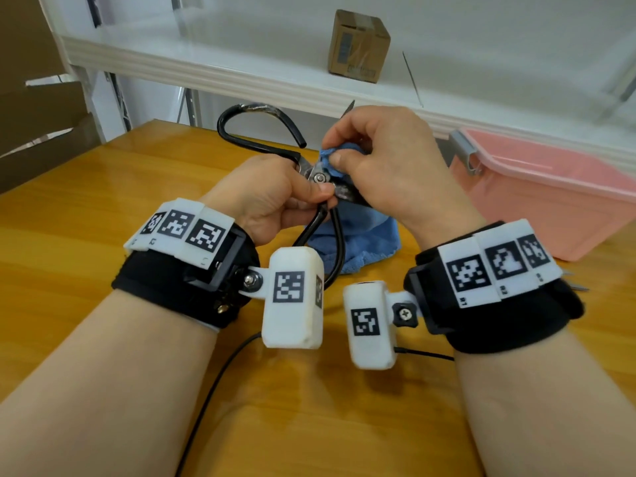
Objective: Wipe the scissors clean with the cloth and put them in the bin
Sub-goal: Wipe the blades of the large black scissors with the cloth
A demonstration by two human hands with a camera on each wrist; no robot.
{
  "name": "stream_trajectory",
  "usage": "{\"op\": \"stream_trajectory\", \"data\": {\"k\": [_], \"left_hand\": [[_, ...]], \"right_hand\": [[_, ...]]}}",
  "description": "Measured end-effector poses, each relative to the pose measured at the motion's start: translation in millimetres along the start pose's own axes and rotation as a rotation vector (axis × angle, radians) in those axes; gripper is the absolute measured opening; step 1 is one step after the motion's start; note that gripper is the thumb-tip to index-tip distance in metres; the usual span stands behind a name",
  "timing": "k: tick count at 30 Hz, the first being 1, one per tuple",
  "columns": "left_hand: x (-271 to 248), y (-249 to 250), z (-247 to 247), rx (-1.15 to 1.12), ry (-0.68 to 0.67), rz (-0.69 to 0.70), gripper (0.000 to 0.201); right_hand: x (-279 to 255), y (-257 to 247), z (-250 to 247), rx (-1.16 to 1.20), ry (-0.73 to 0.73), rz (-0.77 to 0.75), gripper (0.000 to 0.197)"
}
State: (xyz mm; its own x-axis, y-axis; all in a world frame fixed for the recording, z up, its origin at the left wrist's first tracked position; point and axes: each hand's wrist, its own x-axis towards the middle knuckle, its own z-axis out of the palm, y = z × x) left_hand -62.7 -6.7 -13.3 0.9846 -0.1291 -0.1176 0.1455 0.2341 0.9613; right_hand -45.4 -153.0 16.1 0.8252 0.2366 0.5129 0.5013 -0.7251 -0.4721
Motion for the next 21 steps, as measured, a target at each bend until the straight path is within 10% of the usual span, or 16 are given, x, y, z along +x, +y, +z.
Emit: {"op": "stream_trajectory", "data": {"k": [12, 21], "left_hand": [[-1, 2, -4, -0.079, -0.033, -0.062, 0.01], [1, -2, -3, -0.068, -0.001, -0.042, 0.014]], "right_hand": [[4, 10, -16, 0.178, 0.173, 0.029, 0.024], [-4, -15, -2, -0.09, -0.069, -0.074, 0.018]]}}
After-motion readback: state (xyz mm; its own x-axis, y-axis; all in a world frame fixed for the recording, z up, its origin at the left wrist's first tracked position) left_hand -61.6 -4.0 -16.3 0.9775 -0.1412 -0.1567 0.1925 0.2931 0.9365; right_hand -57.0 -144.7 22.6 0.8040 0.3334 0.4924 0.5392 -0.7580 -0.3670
